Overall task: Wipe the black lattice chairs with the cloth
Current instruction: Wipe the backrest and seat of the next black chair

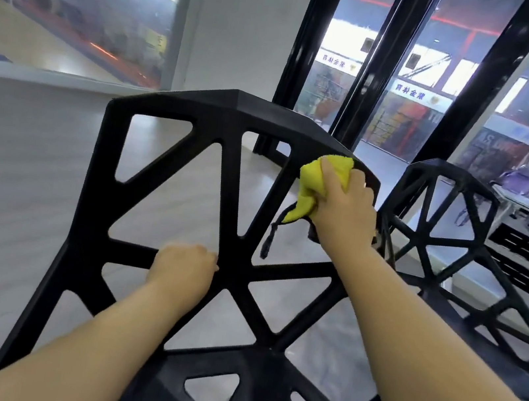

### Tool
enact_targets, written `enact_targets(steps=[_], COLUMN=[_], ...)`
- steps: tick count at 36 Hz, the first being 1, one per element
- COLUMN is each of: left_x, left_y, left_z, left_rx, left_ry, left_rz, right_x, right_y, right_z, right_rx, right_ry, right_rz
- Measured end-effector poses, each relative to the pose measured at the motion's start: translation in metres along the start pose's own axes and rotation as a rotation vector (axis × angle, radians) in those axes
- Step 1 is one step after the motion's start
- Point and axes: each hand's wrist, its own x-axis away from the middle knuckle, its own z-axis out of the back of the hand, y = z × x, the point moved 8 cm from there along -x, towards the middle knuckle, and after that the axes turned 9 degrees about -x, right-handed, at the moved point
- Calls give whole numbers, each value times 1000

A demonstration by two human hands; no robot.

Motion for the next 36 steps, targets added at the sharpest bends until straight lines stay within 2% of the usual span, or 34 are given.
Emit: enact_targets(steps=[5,8,11,14,20,25,32,36], left_x=[0,2,3,3,5,4,7,9], left_y=[-1,-1,-2,-2,1,1,1,1], left_z=[0,1,2,5,5,7,6,7], left_rx=[15,31,18,1,-51,-27,-32,-49], left_ry=[55,82,107,117,132,155,177,221], left_rz=[25,47,68,70,67,65,68,56], right_x=[48,87,102,88,14,-20,86,122], right_y=[39,59,70,67,55,67,84,84], right_z=[-16,-27,-28,-16,32,42,-16,-26], right_rx=[-96,-72,-4,-33,-120,-106,43,217], right_ry=[-35,-88,-177,-170,13,-20,-153,-256], right_rz=[-159,-179,-276,-281,-278,-378,-453,-402])
